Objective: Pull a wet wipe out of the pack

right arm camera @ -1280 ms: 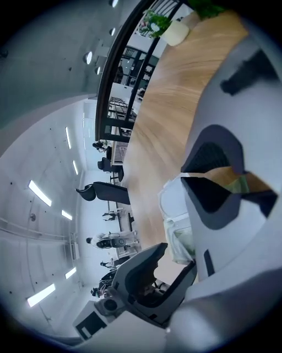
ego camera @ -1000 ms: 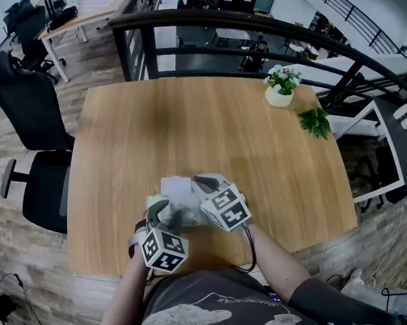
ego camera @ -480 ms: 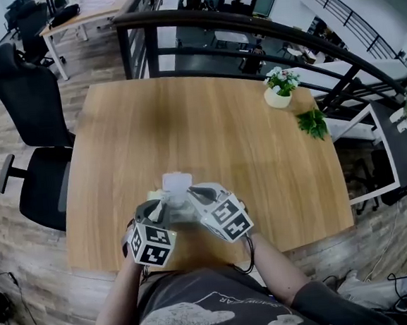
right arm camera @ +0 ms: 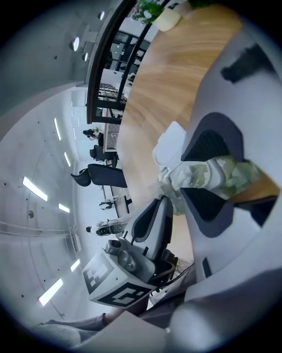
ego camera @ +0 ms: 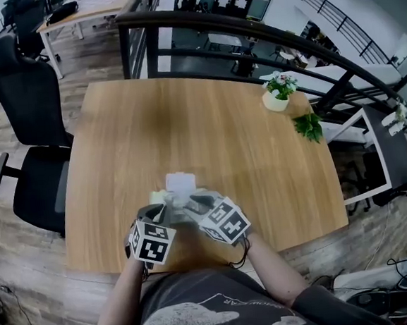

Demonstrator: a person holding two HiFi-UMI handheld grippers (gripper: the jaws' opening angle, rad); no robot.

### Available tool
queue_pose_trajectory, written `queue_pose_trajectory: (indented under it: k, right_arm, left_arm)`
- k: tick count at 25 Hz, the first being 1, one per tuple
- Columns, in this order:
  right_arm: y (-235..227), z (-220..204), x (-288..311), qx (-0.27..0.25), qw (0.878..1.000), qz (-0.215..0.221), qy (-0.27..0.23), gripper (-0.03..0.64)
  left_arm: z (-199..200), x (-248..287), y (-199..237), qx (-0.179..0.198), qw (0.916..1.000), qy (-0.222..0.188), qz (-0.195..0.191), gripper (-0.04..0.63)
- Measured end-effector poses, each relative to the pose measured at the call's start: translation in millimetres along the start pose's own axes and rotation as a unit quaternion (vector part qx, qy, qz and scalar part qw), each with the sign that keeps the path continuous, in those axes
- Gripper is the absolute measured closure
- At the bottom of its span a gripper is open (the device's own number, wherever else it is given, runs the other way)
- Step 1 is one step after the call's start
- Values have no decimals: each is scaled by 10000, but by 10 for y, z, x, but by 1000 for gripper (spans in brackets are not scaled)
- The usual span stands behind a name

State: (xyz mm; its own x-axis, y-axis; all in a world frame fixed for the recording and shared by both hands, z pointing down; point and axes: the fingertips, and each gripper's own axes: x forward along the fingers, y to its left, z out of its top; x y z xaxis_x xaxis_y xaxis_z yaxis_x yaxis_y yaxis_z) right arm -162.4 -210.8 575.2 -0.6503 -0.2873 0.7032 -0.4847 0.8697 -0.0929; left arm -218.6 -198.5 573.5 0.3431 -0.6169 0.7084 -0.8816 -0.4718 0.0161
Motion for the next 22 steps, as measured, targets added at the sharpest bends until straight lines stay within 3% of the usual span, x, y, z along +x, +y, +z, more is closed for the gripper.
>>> queue_pose_trajectory:
  k: [6,10,13,22]
  right_arm:
    - [1,29,150,-37,9992,-138,378,476]
    - [50,19,218,-69,9979,-137,626,532]
    - [82,33,204,-229,9975,-228,636,576]
    - [36,54,34,-4,9973,-575,451,584]
  left_arm:
    - [-37,20,4,70,9997,11,-219,565]
    - [-76,20,11,107,9996,47,-272,566]
    - [-123,18,21,125,9993,104,-346,569]
    - [-156,-6,35,181,9980,37,-609,575]
